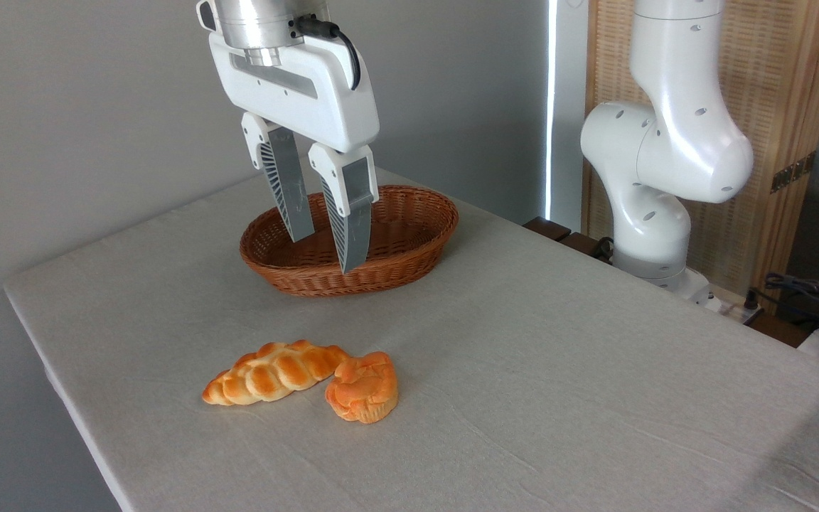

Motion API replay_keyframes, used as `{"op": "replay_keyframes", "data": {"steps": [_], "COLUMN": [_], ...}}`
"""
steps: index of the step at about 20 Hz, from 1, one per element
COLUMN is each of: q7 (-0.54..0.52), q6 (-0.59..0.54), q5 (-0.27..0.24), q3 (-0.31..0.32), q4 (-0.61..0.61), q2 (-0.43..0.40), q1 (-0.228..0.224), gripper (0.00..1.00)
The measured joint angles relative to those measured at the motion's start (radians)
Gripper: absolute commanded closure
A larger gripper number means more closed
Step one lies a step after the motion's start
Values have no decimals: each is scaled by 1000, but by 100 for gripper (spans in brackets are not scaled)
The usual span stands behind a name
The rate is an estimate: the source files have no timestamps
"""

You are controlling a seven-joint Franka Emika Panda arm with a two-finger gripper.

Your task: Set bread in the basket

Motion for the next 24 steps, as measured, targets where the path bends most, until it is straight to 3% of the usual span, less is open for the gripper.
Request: {"op": "replay_keyframes", "data": {"steps": [6,10,17,24], "q7": [0,1,8,151], "q6": [31,139,363,497], "q5": [0,0,0,1], "q3": [-10,-22,-125,-137], "q4": [-12,-63,-186,-306], "q2": [7,40,142,169], "q1": [-1,-7,-26,-32], "gripper": [0,0,0,0]}}
